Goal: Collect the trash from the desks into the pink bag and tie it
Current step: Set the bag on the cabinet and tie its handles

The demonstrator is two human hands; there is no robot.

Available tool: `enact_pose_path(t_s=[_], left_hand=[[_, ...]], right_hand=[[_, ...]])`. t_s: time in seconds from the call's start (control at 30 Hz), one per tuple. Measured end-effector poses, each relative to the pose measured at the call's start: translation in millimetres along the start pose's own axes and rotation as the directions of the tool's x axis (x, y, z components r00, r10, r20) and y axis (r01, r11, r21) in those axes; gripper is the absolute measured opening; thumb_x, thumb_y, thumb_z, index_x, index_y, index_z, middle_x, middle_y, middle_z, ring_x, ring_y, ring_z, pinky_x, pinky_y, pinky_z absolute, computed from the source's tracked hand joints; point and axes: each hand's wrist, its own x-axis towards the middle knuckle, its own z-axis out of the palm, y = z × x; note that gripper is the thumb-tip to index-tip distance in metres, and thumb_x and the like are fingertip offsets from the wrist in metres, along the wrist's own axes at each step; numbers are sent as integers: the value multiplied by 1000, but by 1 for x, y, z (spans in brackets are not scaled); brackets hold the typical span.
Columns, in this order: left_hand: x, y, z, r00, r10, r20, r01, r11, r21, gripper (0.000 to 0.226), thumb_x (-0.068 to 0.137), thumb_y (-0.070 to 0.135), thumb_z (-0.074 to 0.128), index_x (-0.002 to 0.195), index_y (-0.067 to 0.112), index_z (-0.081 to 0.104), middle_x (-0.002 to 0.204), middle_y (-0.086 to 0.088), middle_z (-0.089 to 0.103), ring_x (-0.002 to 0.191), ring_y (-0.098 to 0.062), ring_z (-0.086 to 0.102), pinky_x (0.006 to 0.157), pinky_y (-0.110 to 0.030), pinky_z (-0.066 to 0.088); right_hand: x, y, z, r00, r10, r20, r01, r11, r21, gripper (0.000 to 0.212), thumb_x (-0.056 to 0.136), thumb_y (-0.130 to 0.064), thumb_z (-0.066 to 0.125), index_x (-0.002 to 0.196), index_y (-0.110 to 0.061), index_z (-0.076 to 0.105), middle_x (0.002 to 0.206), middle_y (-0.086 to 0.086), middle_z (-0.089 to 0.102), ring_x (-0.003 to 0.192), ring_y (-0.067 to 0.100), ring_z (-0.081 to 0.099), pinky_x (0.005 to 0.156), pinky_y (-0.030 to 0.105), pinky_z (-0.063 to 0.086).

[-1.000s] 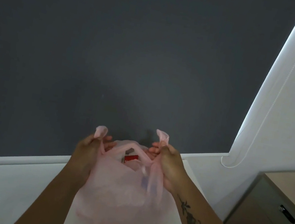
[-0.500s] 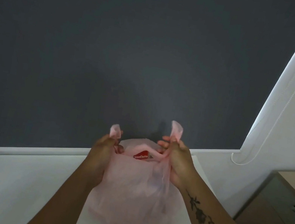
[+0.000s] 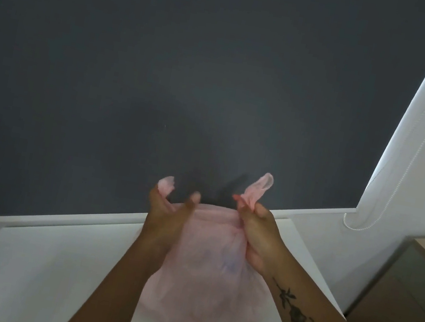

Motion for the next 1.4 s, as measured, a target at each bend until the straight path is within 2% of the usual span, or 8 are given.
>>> enact_pose_path(t_s=[0.13,0.27,0.4,0.57,0.8,1.07,1.17,1.4], left_hand=[[-2,-20,-1,981,195,3,-176,878,445,60,98,16,53,152,16,27,151,-7,34,138,-22,37,109,-24,27],[-11,-20,9,921,375,-106,-293,845,448,26,96,1,46,101,20,63,98,4,62,93,-14,60,90,-23,42],[-9,-9,16,989,-140,55,146,981,-131,17,87,12,50,75,22,57,82,3,65,85,-22,62,86,-30,46],[-7,-5,7,915,-283,287,397,509,-763,11,79,9,52,70,15,53,62,-5,50,64,-26,58,70,-37,55],[-7,-9,13,991,-119,-58,108,982,-156,32,102,45,43,105,24,66,63,7,65,59,-10,55,61,-28,46],[11,8,27,929,-367,56,331,751,-572,22,92,18,34,74,20,45,51,1,36,39,-12,34,39,-17,29],[7,-4,20,926,-372,60,367,852,-373,37,95,24,42,60,20,51,55,2,42,40,-11,38,42,-19,33],[1,-11,13,948,-212,236,301,838,-455,31,97,27,53,116,9,69,55,4,41,47,-7,40,50,-21,39]], right_hand=[[0,9,0,993,-45,-105,64,981,183,33,105,-37,37,99,-12,59,91,7,77,91,24,73,85,39,57],[1,9,7,975,81,-205,5,920,391,32,104,-41,33,90,-16,48,45,-7,44,42,12,54,50,22,49],[4,14,6,968,104,-228,-79,990,117,37,103,-48,29,109,-19,52,46,-9,36,45,9,35,44,22,34],[-2,10,6,990,85,-113,-83,996,28,49,95,-65,29,116,-33,60,81,-8,69,74,9,67,59,22,52],[-5,23,9,978,-163,-129,127,959,-253,37,105,-35,28,84,-21,55,71,0,54,62,9,48,56,20,40],[-6,16,6,994,-34,-100,27,997,-73,42,91,-62,46,79,-31,72,64,-19,66,68,8,66,60,18,52],[-6,13,6,993,74,-94,-79,995,-54,40,91,-52,54,79,-21,76,69,0,70,60,12,69,56,24,55],[-5,18,3,988,-53,-144,59,998,38,23,101,-29,49,94,-16,68,74,3,60,55,14,47,55,24,45]])
